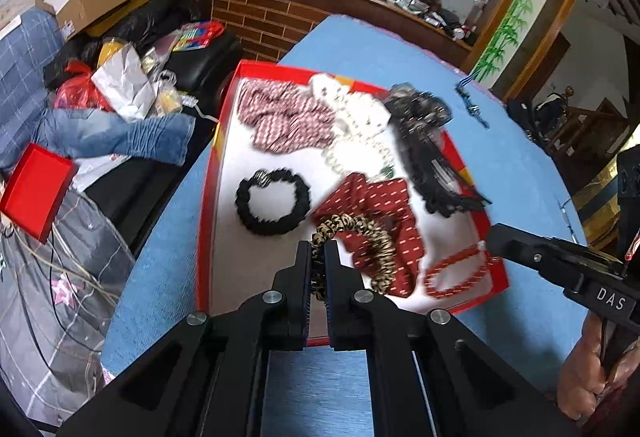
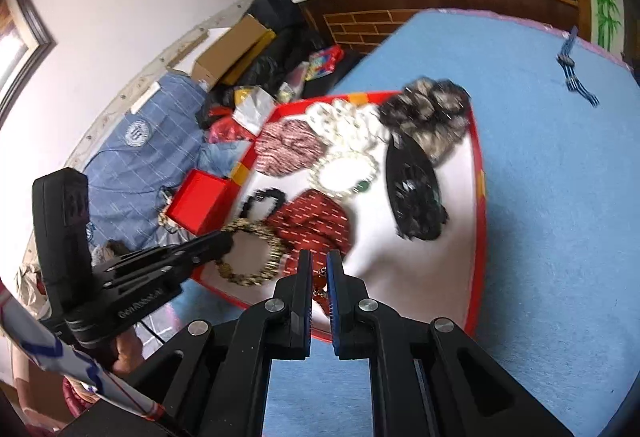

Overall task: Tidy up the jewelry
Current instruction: 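Open both tools to drop the leopard scrunchie and red bracelet into the tray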

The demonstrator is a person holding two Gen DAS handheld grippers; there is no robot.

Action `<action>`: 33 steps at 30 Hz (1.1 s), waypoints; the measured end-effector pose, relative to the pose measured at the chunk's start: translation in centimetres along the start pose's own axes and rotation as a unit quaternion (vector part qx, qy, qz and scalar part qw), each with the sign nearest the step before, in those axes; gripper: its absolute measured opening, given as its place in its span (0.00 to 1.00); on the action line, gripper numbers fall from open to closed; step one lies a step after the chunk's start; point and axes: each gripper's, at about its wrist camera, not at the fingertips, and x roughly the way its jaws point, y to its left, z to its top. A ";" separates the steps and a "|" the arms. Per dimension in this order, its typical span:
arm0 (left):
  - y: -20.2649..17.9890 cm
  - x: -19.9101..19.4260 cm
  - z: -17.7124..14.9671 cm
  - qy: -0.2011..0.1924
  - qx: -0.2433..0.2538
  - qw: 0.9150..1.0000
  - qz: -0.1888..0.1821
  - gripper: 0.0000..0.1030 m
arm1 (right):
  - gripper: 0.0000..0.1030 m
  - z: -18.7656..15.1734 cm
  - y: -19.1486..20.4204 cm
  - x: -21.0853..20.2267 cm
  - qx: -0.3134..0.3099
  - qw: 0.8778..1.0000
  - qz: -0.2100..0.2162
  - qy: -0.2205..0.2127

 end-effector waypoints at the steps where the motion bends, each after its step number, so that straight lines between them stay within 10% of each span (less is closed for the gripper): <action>1: 0.2 0.2 -0.1 0.002 -0.002 1.000 0.002 0.06 | 0.08 -0.2 -0.4 0.2 0.002 1.000 -0.004 0.003; 33: 0.6 2.3 -0.7 0.008 0.011 0.998 0.061 0.06 | 0.08 -1.5 -5.0 2.6 0.029 0.995 -0.087 0.030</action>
